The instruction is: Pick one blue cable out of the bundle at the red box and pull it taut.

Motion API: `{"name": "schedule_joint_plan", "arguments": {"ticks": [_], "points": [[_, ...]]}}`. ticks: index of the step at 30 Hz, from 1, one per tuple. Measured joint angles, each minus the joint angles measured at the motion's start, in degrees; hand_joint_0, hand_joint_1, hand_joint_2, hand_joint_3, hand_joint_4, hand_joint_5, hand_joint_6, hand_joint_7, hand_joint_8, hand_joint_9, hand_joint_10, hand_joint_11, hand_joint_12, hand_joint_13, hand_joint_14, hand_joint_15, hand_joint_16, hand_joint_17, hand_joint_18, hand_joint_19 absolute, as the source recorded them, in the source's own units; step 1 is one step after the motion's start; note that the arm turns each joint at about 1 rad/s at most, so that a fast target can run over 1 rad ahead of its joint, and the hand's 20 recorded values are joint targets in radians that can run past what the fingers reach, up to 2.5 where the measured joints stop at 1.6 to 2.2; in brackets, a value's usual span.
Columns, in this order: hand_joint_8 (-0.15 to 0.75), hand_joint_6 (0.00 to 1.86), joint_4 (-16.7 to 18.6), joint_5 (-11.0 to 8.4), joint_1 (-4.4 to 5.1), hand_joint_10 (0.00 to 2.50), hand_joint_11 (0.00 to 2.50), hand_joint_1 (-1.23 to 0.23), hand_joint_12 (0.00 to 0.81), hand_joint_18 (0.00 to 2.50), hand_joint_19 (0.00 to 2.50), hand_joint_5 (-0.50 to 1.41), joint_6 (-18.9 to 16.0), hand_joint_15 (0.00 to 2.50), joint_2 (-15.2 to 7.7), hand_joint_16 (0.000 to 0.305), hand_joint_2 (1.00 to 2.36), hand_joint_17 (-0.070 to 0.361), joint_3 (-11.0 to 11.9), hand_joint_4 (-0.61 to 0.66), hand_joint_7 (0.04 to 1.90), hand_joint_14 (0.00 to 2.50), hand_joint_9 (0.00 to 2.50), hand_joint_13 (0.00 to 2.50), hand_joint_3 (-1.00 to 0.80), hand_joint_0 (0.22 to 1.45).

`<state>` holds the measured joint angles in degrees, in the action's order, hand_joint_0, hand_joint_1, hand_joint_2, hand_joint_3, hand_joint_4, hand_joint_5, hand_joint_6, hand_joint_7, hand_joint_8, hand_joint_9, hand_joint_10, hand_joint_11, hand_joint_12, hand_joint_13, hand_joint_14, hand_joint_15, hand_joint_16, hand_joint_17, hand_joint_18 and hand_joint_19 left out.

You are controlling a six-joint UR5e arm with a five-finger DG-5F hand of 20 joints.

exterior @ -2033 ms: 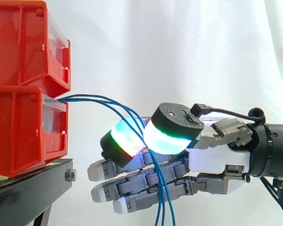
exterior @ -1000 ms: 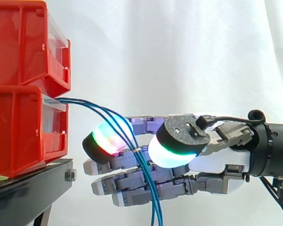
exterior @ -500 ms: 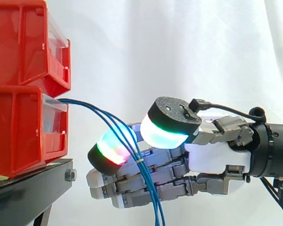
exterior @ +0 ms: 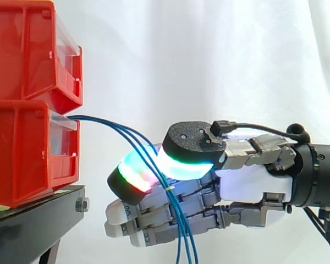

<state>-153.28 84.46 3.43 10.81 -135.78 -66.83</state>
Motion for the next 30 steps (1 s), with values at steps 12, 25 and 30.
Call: {"name": "schedule_joint_plan", "arguments": {"ticks": [12, 25, 30], "points": [[0.307, 0.92, 0.0, 0.0, 0.0, 0.01, 0.32, -0.94, 0.363, 0.29, 0.0, -0.19, -0.1, 0.06, 0.0, 0.048, 1.0, 0.108, 0.0, 0.09, 0.88, 0.0, 0.49, 0.3, -0.44, 0.71], [0.332, 0.91, 0.1, 0.0, 0.0, 0.01, 0.31, -0.79, 0.359, 0.31, 0.04, -0.16, -0.1, 0.09, 0.0, 0.047, 1.0, 0.106, 0.0, 0.12, 0.93, 0.01, 0.55, 0.33, -0.46, 0.61], [0.345, 0.89, 0.1, 0.0, 0.0, 0.01, 0.32, -0.74, 0.363, 0.3, 0.06, -0.15, 0.0, 0.1, 0.0, 0.048, 1.0, 0.108, 0.0, 0.13, 0.96, 0.0, 0.59, 0.34, -0.5, 0.56]]}}
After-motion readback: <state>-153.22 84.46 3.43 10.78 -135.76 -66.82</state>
